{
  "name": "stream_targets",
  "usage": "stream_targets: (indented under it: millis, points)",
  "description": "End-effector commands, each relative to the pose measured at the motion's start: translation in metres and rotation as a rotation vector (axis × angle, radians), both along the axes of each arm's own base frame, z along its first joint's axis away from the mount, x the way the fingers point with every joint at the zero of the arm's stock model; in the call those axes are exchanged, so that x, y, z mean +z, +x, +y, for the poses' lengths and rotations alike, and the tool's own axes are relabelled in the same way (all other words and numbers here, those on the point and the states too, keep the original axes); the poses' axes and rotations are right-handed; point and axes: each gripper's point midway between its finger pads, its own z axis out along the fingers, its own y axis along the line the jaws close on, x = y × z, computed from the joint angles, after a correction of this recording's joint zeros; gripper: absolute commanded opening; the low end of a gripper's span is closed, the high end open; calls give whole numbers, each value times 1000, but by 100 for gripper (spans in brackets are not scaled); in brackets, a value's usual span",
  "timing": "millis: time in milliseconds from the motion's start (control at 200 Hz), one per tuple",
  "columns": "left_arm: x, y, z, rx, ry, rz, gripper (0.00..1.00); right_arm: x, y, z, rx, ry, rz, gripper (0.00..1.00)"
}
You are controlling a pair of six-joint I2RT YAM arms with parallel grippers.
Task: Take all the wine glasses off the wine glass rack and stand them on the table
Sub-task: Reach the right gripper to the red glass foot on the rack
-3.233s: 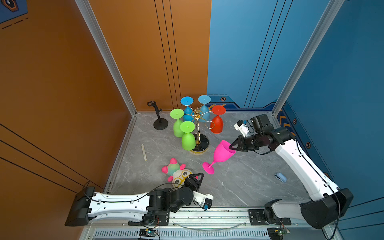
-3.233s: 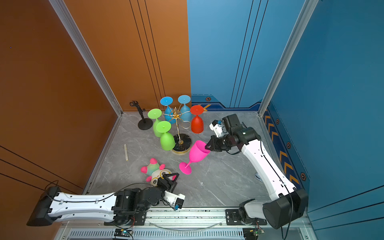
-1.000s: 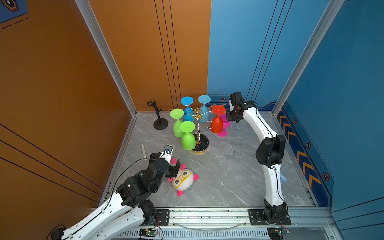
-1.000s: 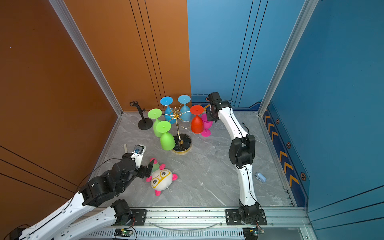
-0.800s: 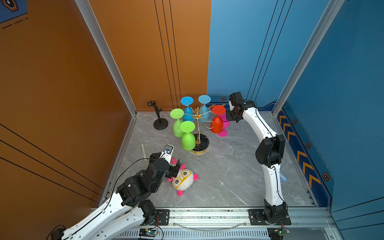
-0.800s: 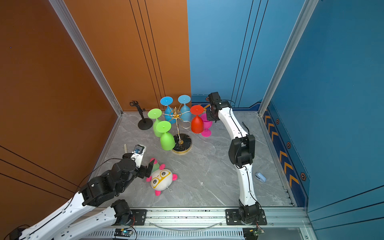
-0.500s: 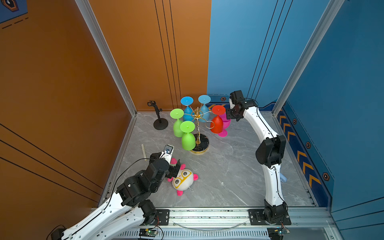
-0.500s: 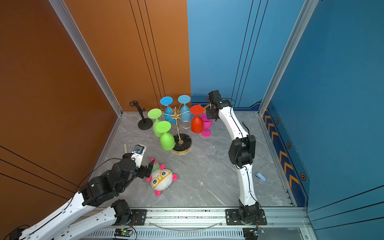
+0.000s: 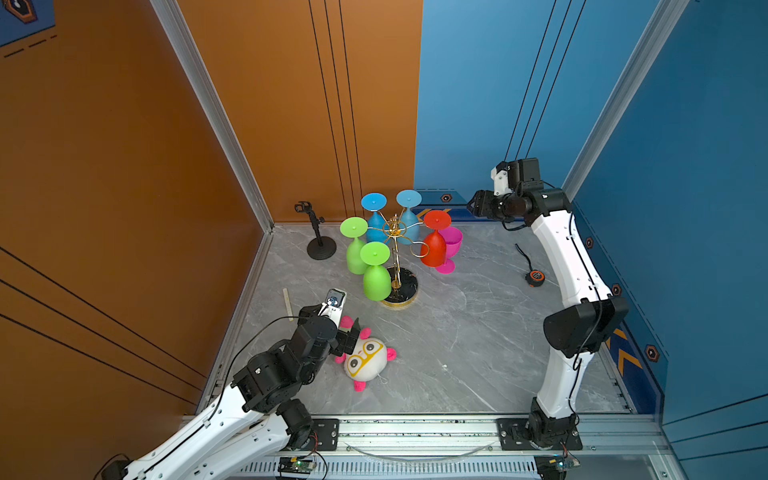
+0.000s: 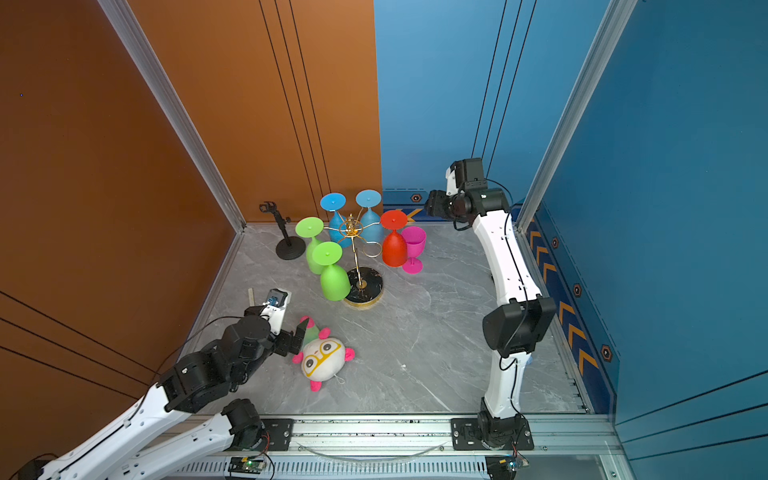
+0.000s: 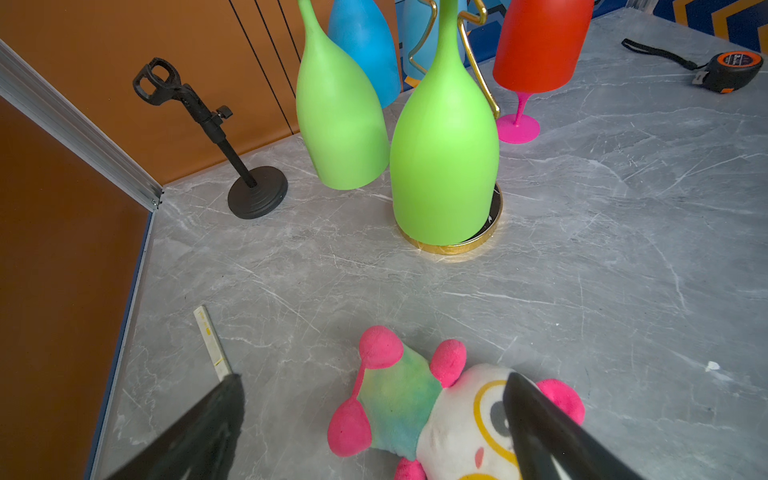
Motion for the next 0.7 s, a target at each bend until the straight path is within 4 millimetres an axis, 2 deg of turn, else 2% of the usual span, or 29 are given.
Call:
stream_targets:
  millis: [0,155,475,506,521,696]
  points:
    - [3,0,2,8,-21,8,97,21,-13,26,71,190,-31,69]
    - [3,1,3,14,-31,12,97,30,-27,43,116,327,-47,65]
    - [1,1,3,13,-41,21,97,19,-42,71,193,412,-10,60]
    - [1,1,3,12,-41,22,97,22,-42,74,200,423,-18,59]
    - [2,1,3,14,-43,21,97,12,-42,75,198,427,5,58]
    - [1,0,2,11,-52,22,97,6,-43,81,208,471,20,47]
